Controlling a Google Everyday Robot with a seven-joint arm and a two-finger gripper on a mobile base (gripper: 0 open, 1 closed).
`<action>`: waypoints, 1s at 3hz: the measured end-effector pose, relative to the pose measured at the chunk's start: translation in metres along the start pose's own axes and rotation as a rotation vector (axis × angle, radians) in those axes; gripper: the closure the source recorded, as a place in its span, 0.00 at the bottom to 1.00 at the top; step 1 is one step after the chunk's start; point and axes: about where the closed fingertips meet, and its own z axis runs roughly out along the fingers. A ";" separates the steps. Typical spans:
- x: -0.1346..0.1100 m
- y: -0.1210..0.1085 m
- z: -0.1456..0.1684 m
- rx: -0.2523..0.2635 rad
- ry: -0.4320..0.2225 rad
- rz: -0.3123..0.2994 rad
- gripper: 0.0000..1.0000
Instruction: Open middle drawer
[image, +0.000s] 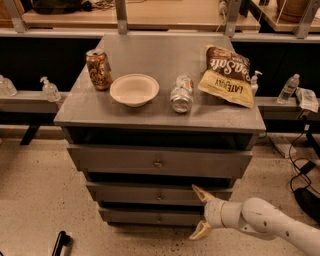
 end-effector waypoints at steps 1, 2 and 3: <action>0.007 -0.010 0.013 0.036 0.079 -0.044 0.00; 0.011 -0.018 0.021 0.033 0.109 -0.058 0.00; 0.018 -0.025 0.024 0.037 0.115 -0.046 0.00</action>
Offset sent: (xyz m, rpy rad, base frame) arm 0.0401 0.0018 -0.0160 -0.1563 -0.0520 -0.0410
